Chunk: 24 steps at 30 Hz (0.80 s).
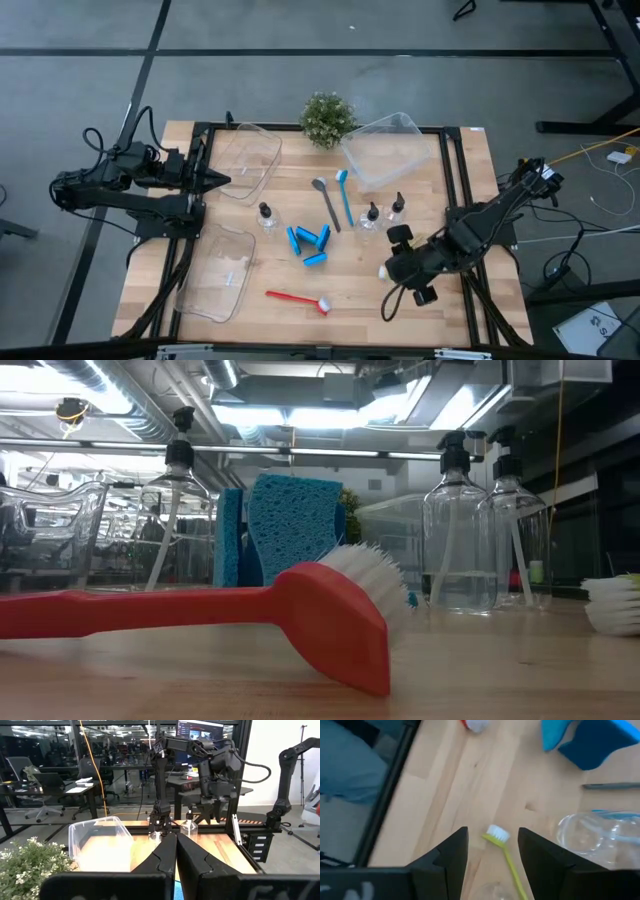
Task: Pick & Place Kitchen Sink Supplies
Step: Put the soap dispenser into the white bin
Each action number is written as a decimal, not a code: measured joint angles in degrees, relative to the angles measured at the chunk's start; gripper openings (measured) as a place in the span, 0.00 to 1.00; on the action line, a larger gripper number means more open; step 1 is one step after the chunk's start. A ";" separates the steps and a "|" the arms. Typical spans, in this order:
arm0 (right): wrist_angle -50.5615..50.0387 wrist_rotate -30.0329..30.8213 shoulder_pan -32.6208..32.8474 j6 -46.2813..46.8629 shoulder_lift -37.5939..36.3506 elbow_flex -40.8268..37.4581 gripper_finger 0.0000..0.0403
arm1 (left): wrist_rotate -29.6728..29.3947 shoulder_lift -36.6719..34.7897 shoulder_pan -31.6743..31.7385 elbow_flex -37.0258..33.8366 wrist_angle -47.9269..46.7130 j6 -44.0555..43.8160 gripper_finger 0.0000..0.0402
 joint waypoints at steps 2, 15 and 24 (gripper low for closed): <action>-0.02 3.15 0.21 -0.54 0.70 0.00 0.43 | 0.01 -0.01 0.00 0.00 0.00 0.00 0.01; -0.02 7.59 -0.07 -3.08 3.03 0.00 0.43 | 0.00 -0.01 0.01 0.00 0.00 0.00 0.02; 0.00 7.57 -0.05 -3.37 3.03 0.00 0.43 | 0.01 -0.01 0.00 0.00 0.01 0.00 0.02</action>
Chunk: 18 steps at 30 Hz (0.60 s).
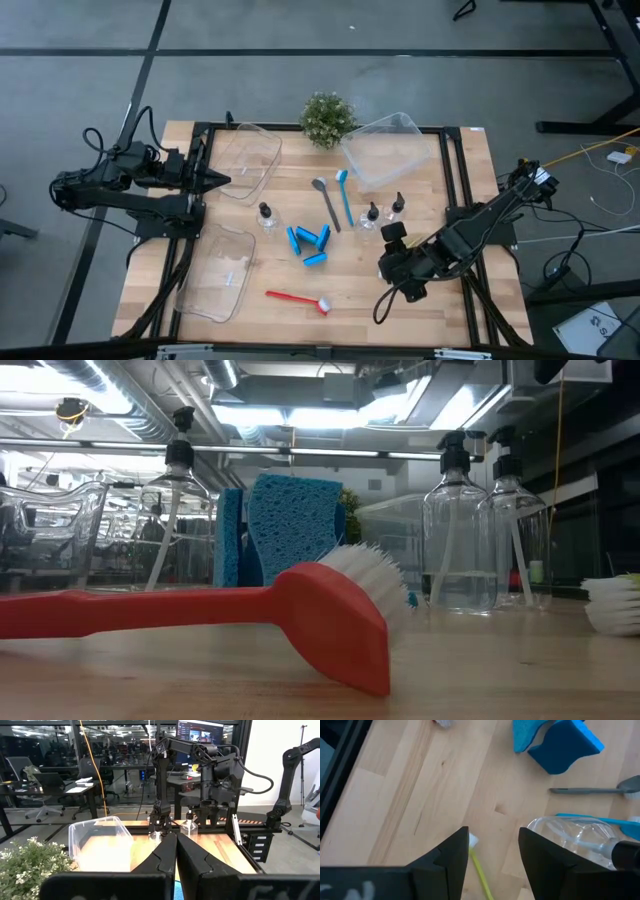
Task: Pick & Place Kitchen Sink Supplies
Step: Put the soap dispenser into the white bin
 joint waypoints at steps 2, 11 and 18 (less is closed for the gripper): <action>0.00 0.00 0.00 0.15 0.00 0.00 0.43 | 0.00 0.01 0.01 0.00 -0.01 0.00 0.02; -0.05 -0.04 0.00 0.33 -0.02 0.00 0.43 | -0.01 0.01 0.00 0.00 -0.01 0.00 0.02; -1.67 -0.07 0.00 0.92 -0.04 0.00 0.43 | 0.00 0.01 0.02 0.00 -0.01 0.00 0.02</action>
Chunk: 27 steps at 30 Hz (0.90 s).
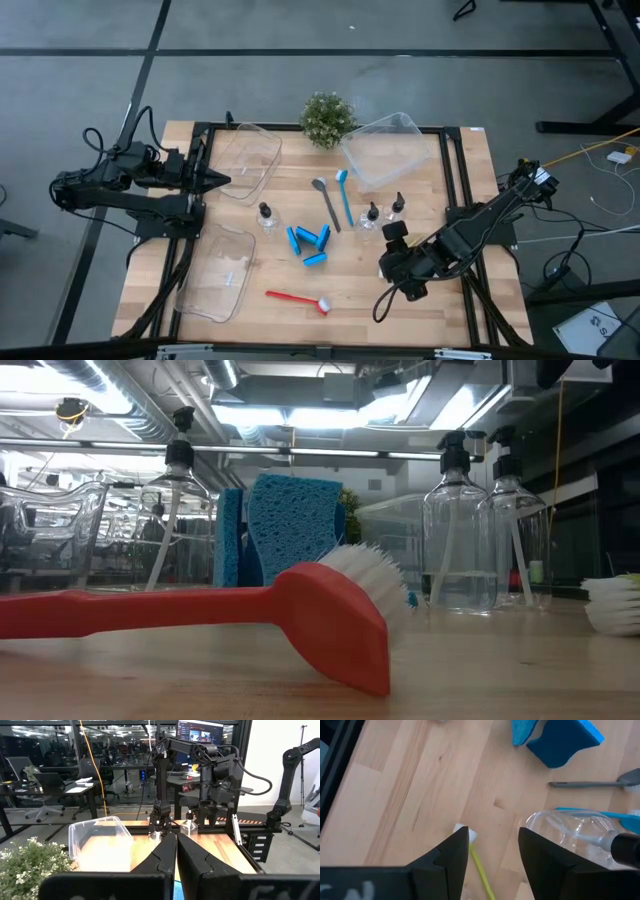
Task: Pick & Place Kitchen Sink Supplies
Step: Put the soap dispenser into the white bin
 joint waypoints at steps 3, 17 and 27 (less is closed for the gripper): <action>-0.01 0.00 0.00 0.79 0.00 0.00 0.43 | -0.01 -0.01 0.00 0.00 0.00 0.00 0.02; -0.03 -0.04 0.33 5.53 -0.02 0.00 0.43 | -0.01 -0.01 -0.01 0.00 0.01 0.00 0.02; -0.03 -0.02 0.39 6.71 -0.02 0.00 0.43 | -0.01 -0.01 -0.02 0.00 0.00 0.00 0.02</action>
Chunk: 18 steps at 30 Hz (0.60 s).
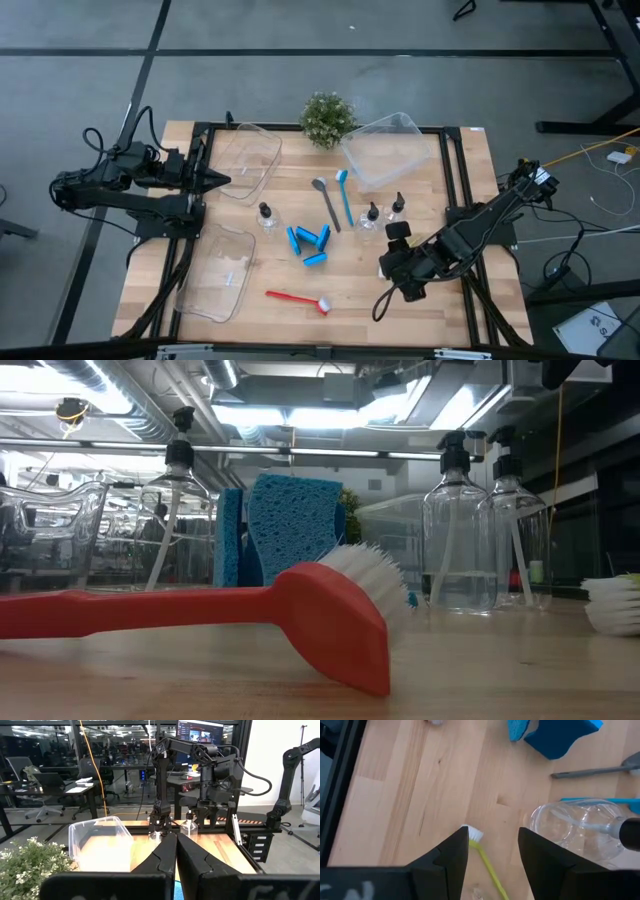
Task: Pick & Place Kitchen Sink Supplies
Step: Put the soap dispenser into the white bin
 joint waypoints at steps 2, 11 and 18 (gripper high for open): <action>0.01 0.00 0.00 0.51 -0.02 0.00 0.43 | 0.01 0.01 0.02 0.00 0.02 0.00 0.02; 0.01 0.01 1.49 0.60 -0.02 0.00 0.43 | 0.01 0.01 0.02 0.00 0.00 0.00 0.02; 1.33 1.53 3.29 0.05 -0.07 -2.03 0.43 | 0.00 0.00 0.00 0.00 0.00 0.00 0.02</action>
